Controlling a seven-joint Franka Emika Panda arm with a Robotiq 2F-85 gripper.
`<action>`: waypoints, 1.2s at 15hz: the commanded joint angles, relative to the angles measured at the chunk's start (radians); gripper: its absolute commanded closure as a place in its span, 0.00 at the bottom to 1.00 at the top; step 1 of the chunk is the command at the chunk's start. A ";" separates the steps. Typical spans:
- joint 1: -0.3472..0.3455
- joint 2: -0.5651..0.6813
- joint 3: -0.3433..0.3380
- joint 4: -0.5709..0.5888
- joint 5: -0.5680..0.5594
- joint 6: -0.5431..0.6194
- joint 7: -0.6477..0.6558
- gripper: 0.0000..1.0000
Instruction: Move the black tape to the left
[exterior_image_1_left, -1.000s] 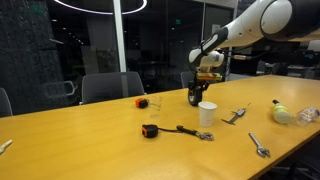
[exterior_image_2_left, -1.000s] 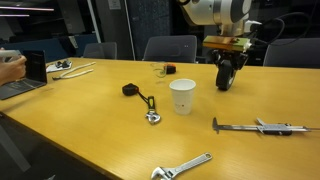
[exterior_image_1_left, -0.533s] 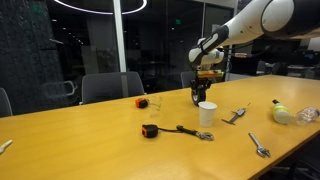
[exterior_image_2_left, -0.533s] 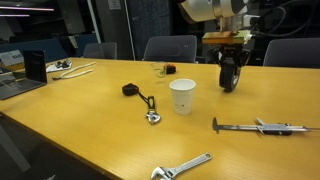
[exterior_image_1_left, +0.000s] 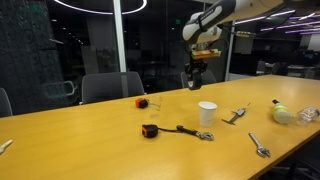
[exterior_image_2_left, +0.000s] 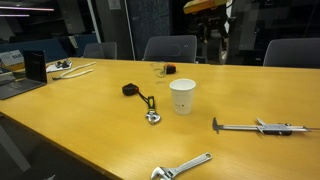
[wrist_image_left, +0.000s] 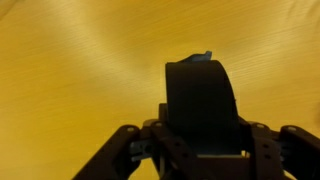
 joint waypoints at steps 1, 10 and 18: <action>0.054 -0.172 0.051 -0.118 -0.023 -0.043 -0.014 0.72; 0.203 -0.415 0.274 -0.336 0.094 -0.064 -0.078 0.72; 0.300 -0.406 0.395 -0.463 0.346 0.030 -0.226 0.72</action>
